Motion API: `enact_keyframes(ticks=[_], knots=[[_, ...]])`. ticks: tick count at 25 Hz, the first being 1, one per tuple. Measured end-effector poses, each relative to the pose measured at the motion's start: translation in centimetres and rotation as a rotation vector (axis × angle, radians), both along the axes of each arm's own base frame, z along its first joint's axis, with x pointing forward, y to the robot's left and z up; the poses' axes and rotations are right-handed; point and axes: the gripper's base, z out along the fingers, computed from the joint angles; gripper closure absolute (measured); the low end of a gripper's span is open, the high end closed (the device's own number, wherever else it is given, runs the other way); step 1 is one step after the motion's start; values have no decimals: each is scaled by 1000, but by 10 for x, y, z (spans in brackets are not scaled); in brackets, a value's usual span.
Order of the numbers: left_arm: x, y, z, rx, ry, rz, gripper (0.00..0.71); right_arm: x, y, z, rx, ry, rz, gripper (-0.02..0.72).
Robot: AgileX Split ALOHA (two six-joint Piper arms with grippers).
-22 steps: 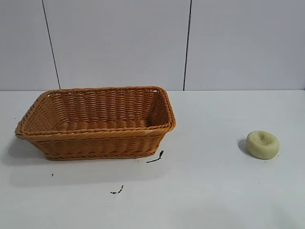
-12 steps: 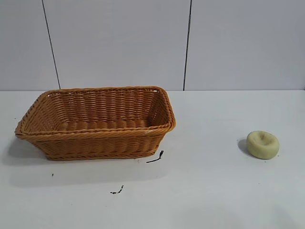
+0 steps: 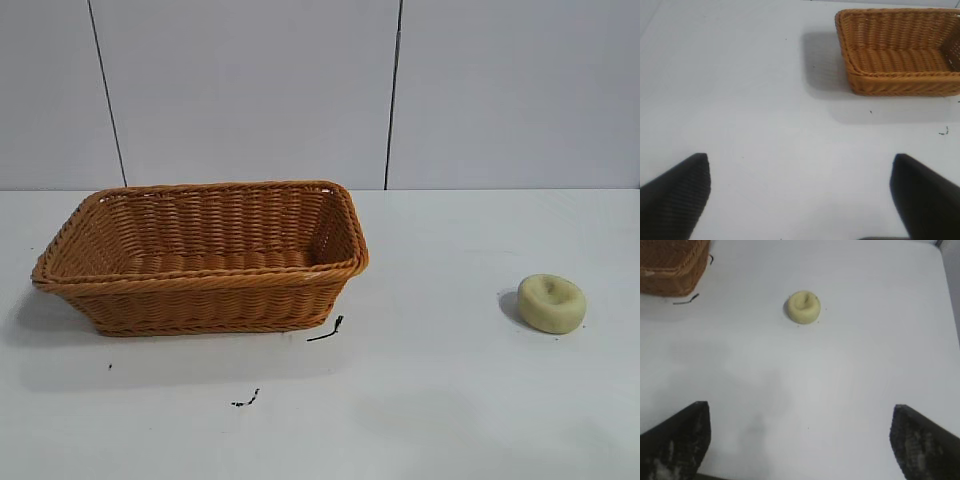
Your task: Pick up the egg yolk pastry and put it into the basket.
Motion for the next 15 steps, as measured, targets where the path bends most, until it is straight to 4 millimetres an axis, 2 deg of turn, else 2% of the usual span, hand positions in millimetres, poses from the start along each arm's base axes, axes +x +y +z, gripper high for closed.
enact_keyframes(ticks=[6, 10, 15], knots=[[0, 0, 0, 0, 0, 0, 14, 78, 4, 2, -16, 279, -1, 22], [0, 0, 0, 0, 0, 0, 14, 136, 8, -11, -18, 419, -8, 22], [0, 0, 0, 0, 0, 0, 14, 204, 12, -32, -17, 508, -13, 22]])
